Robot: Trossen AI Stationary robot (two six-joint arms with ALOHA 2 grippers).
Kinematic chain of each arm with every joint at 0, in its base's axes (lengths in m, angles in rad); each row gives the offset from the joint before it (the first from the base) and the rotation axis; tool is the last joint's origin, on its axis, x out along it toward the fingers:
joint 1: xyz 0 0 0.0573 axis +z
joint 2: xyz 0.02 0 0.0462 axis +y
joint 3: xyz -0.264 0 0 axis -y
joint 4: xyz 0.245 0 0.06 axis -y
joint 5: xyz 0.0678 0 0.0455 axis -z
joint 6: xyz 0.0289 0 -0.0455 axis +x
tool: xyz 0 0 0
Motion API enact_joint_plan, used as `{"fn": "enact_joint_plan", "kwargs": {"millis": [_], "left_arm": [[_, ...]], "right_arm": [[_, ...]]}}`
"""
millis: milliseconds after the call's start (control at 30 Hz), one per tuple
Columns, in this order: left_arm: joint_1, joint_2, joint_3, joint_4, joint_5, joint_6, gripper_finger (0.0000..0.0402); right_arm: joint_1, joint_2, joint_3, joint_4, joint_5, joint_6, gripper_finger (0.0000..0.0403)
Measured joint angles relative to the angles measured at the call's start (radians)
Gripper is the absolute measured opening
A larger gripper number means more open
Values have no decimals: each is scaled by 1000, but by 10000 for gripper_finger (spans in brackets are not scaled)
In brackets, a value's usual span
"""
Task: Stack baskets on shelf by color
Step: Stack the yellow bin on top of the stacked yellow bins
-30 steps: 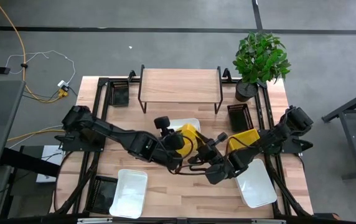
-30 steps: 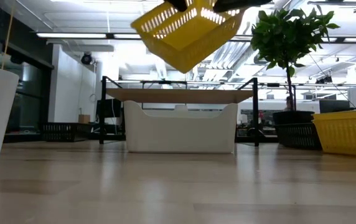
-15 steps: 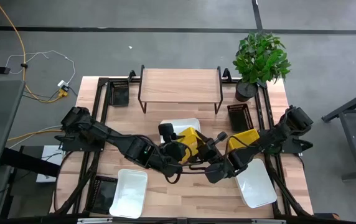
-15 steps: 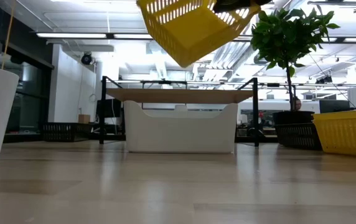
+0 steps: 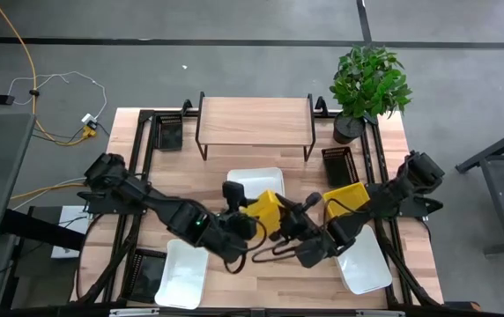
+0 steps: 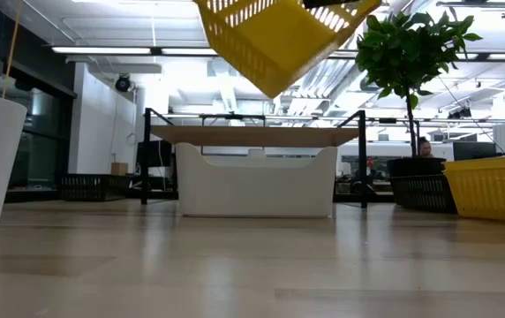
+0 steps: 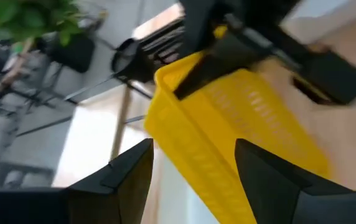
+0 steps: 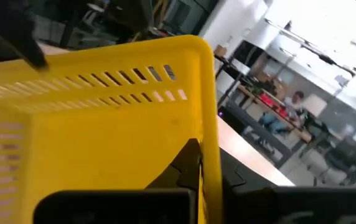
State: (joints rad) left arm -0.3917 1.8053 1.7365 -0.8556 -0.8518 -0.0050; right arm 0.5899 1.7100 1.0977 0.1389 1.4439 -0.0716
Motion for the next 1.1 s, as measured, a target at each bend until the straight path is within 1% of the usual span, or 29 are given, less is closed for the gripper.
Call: {"fn": "enact_joint_plan", "kwargs": {"millis": [67, 167, 233, 300, 367, 467, 500, 567, 633, 667, 733, 800, 867, 933, 1100], "left_arm": [[-22, -2, 32, -26, 41, -4, 213], [-53, -10, 79, -19, 89, -8, 213], [-81, -8, 110, -27, 100, -16, 213], [-113, -8, 136, -31, 96, -30, 213], [-146, -8, 152, -42, 75, -43, 213], [-201, -19, 154, -98, 25, -73, 213], [-215, -24, 154, -113, 2, -97, 213], [-247, -26, 155, -172, -62, -149, 213], [-282, -23, 152, -237, -142, -214, 213], [-295, -23, 143, -256, -182, -250, 213], [-315, -27, 98, -260, -247, -309, 213], [-335, -28, 29, -272, -306, -364, 213], [-353, -45, -60, -277, -379, -444, 213], [-357, -72, -160, -281, -443, -552, 213], [-349, -146, -424, -293, -460, -902, 213]], "right_arm": [[9, 0, 0, -4, -1, -12, 0], [9, 0, 0, -25, -1, -7, 0], [0, 0, 0, -56, -8, 12, 0], [-13, -7, -1, -111, -43, 55, 0], [-31, -34, -1, -197, -129, 143, 0], [-68, -118, -1, -385, -297, 347, 0], [-82, -149, -1, -460, -331, 414, 0], [-107, -216, -1, -621, -366, 545, 0], [-132, -283, -1, -788, -402, 675, 0], [-145, -319, -1, -878, -437, 748, 0], [-171, -380, -1, -1053, -522, 895, 0], [-188, -431, -1, -1220, -585, 1031, 0], [-193, -472, -1, -1363, -632, 1155, 0], [-183, -506, -1, -1471, -687, 1248, 0], [-134, -565, -1, -1652, -820, 1421, 0]]}}
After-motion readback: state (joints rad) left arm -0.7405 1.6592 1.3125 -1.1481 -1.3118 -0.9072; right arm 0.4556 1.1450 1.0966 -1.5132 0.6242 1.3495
